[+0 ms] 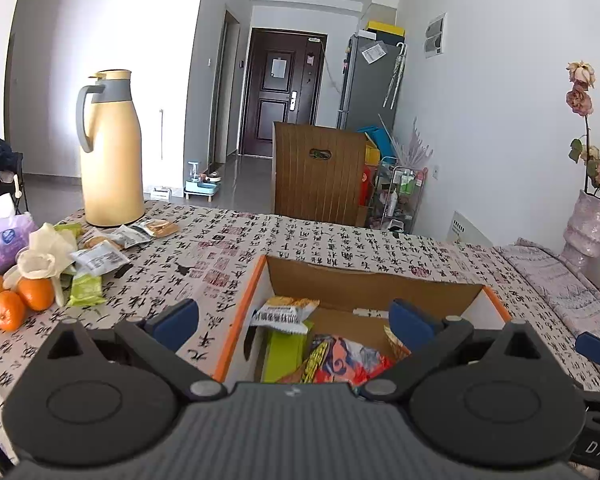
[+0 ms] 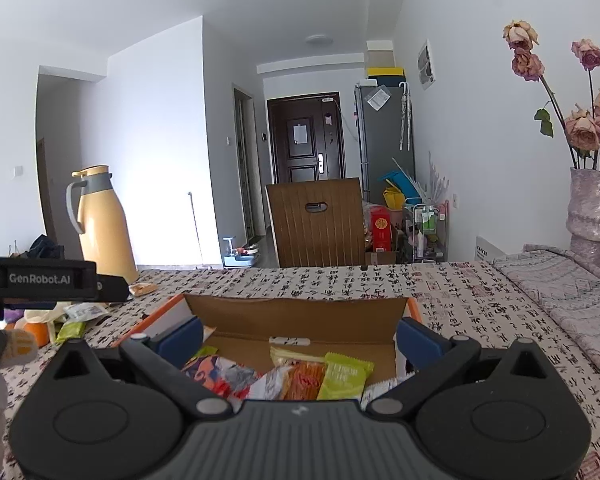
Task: Organize snacks
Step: 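Move both grippers back from the box to the snack pile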
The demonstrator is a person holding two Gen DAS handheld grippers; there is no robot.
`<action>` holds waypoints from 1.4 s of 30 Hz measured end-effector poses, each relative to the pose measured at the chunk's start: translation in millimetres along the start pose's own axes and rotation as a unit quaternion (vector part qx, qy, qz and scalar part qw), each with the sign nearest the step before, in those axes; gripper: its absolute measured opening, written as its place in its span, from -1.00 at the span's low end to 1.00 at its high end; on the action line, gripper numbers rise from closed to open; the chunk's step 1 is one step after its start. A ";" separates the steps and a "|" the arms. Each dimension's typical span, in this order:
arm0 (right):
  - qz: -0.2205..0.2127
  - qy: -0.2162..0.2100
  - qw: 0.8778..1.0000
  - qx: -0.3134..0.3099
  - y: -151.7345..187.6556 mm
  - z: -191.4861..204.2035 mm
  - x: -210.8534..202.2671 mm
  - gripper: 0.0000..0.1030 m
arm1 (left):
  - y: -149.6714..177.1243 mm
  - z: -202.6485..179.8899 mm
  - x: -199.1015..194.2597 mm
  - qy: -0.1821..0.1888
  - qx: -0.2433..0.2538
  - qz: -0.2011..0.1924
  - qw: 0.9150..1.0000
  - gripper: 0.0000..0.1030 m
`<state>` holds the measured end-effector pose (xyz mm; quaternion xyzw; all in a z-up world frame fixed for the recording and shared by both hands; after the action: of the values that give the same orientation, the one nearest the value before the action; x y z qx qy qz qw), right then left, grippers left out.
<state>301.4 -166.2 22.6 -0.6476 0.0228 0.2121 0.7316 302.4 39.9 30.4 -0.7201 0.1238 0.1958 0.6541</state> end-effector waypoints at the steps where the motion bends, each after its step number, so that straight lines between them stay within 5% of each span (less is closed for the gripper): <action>1: 0.002 0.000 1.000 0.000 2.2 1.0 -3.6 1.00 | 2.2 1.0 -3.8 0.000 0.000 0.001 1.000 1.00; 31: 0.105 0.018 0.994 0.001 98.0 -4.5 -58.8 1.00 | 119.9 29.4 -44.6 0.006 0.004 0.089 0.996 1.00; 42: 0.124 0.009 0.992 -0.015 113.3 15.5 -60.2 0.87 | 130.9 28.1 -53.7 0.013 0.002 0.096 0.995 1.00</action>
<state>204.4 -160.2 -62.7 -0.6527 0.1061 0.2957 0.6894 194.2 48.6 -64.7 -0.7059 0.2014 0.2484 0.6320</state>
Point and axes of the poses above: each gripper's, at about its wrist camera, not at the fingertips, and x roughly the way its jaws point, z to its left, y to its underside, the point moved 10 cm from there along x, roughly the way its jaws point, and after that the axes turned 3 degrees about x, right-handed, at the moved point
